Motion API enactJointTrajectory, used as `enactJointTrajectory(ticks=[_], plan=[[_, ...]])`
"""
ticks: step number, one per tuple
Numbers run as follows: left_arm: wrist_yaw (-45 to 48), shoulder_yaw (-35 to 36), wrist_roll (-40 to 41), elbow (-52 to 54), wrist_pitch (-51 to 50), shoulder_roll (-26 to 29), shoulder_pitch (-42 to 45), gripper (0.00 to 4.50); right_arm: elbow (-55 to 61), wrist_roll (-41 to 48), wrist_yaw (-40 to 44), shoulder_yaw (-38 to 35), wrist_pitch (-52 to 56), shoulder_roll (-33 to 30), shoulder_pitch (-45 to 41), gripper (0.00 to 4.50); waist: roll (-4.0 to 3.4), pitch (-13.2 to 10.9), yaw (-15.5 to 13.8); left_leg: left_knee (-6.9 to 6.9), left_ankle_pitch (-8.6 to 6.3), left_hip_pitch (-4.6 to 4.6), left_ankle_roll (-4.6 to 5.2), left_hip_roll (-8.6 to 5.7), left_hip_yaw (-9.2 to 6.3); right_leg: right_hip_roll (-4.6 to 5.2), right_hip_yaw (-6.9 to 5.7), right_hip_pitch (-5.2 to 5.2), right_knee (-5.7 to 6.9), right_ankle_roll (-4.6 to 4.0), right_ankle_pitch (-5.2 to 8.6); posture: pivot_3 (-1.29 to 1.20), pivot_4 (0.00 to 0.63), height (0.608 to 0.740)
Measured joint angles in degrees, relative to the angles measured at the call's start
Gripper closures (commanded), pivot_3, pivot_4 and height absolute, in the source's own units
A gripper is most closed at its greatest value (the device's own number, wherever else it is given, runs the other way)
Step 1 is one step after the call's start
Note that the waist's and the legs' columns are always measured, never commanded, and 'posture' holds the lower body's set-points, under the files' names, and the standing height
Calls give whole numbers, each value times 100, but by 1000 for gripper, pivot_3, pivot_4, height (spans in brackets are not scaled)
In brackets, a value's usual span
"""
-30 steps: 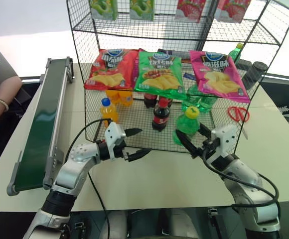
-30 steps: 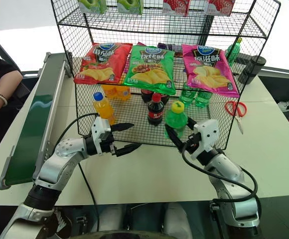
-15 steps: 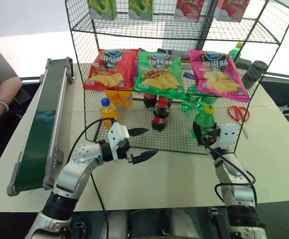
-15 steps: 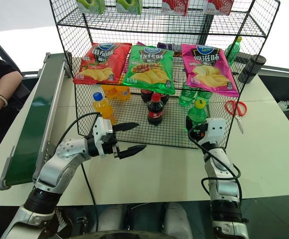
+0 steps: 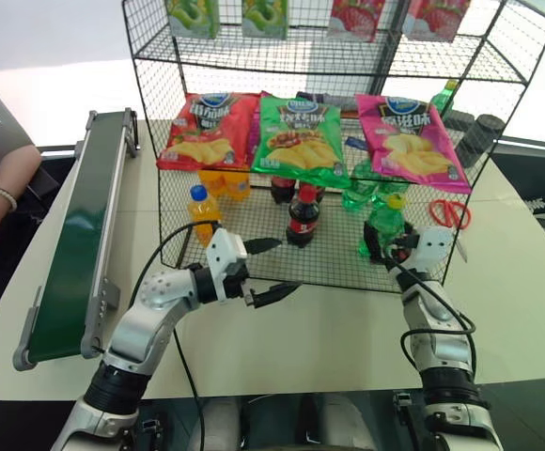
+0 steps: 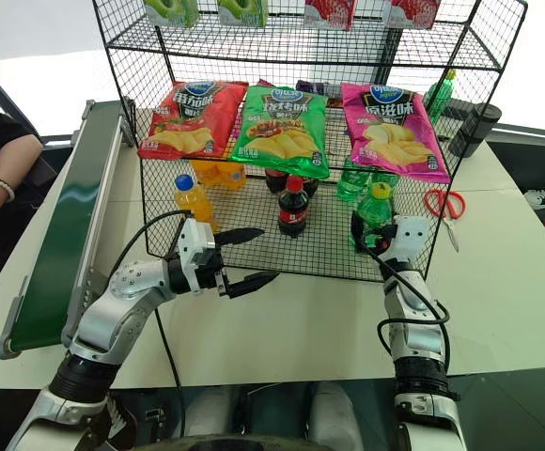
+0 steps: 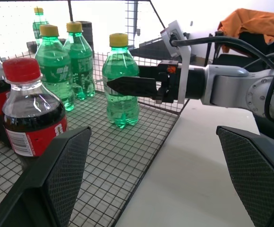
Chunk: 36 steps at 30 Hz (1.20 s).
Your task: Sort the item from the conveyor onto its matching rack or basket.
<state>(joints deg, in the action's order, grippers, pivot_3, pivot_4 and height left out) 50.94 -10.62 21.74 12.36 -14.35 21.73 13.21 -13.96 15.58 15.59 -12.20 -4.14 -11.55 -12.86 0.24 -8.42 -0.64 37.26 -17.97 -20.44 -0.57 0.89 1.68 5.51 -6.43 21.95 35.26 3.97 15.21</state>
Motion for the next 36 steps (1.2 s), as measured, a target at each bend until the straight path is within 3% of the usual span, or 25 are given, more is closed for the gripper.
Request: enactJointTrajectory(ticks=[6, 18, 24, 30, 36], plan=[[-27, -55, -1, 0, -2, -81, 18, 0, 479, -75, -54, 21, 81, -8, 259, 53, -1, 1, -7, 0, 1, -1, -1, 0, 0, 2, 0, 0, 0, 0, 0, 0, 150, 730], [-248, -30, -60, -201, -60, -76, 121, 0, 3229, -75, 67, 68, 1067, -489, 2115, 53, -17, 11, -4, 0, -9, 4, 16, 1, -1, -3, 2, -3, -1, 0, 0, 0, 150, 730], [-263, 394, -135, -301, -158, 549, -146, 0, 4293, 429, 706, -176, 1498, -1116, 3005, 53, -17, 11, -14, -2, -11, 3, 19, 1, -2, -2, 2, -3, -5, 0, 1, 0, 150, 730], [-265, 772, -183, -382, -145, 965, -694, 0, 4617, 1232, 1578, -1076, 1632, -1612, 4034, 53, -11, 13, -27, -1, -15, 3, 25, 2, -5, 6, 2, -6, -8, 1, 3, 0, 150, 730], [-266, 1013, -176, -266, -146, 1143, -1070, 0, 4545, 1309, 2067, -1384, 1574, -1819, 4244, 53, -11, 16, -15, -1, -15, 8, 25, 4, -4, 7, 3, -7, -5, -1, 3, 0, 150, 730]])
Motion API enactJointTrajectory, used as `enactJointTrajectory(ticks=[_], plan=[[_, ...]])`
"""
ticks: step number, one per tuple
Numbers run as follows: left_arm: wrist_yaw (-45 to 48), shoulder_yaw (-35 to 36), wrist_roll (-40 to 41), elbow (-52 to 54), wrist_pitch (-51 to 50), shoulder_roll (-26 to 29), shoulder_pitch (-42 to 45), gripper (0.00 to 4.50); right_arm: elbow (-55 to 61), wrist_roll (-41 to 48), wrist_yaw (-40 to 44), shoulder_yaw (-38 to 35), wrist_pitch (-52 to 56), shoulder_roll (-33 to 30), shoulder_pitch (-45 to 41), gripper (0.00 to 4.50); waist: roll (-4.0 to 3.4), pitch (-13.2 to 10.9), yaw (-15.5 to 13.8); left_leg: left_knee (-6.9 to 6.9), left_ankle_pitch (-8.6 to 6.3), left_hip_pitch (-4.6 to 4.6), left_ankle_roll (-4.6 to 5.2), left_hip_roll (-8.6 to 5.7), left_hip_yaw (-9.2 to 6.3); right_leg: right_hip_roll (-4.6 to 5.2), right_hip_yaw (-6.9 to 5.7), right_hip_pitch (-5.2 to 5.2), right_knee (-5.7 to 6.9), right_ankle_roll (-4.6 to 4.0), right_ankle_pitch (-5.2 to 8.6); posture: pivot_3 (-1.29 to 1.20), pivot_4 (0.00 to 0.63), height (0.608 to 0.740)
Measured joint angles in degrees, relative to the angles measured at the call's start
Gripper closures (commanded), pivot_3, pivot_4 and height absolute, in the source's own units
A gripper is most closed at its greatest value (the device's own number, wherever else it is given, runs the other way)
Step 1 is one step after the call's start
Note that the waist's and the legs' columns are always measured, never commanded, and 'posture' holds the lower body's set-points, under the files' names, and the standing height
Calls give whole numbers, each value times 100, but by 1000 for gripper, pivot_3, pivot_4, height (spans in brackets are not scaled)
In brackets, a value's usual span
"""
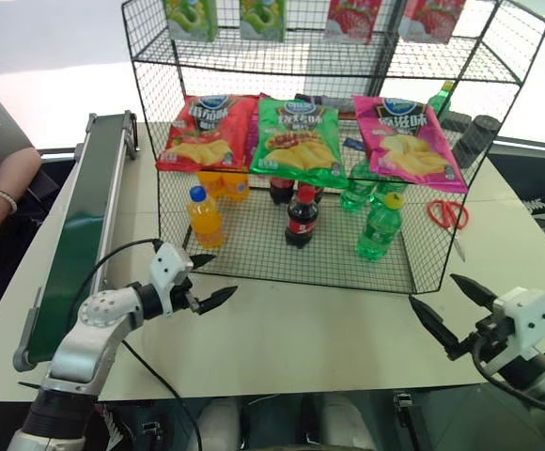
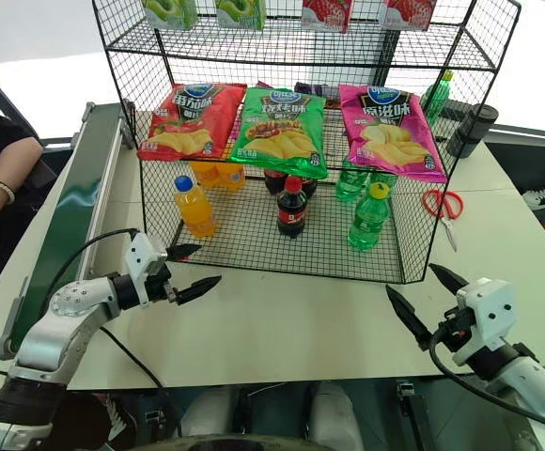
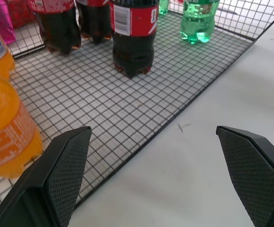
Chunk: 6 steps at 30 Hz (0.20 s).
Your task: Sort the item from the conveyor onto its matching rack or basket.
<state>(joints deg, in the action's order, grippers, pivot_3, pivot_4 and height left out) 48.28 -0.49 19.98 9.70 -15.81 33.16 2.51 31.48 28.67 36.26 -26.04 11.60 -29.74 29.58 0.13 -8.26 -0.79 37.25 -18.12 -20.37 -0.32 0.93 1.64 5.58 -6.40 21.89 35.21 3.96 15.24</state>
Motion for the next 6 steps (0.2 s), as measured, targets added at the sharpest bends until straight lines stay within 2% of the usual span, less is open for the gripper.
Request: enactJointTrajectory(ticks=[6], plan=[[-11, 163, -1, 8, 14, 31, -183, 0, -267, -25, 124, -5, -117, 1, -133, 53, 2, 1, -25, 2, 0, -3, 0, -2, 0, 3, 0, 0, -2, 0, 0, 0, 150, 730]])
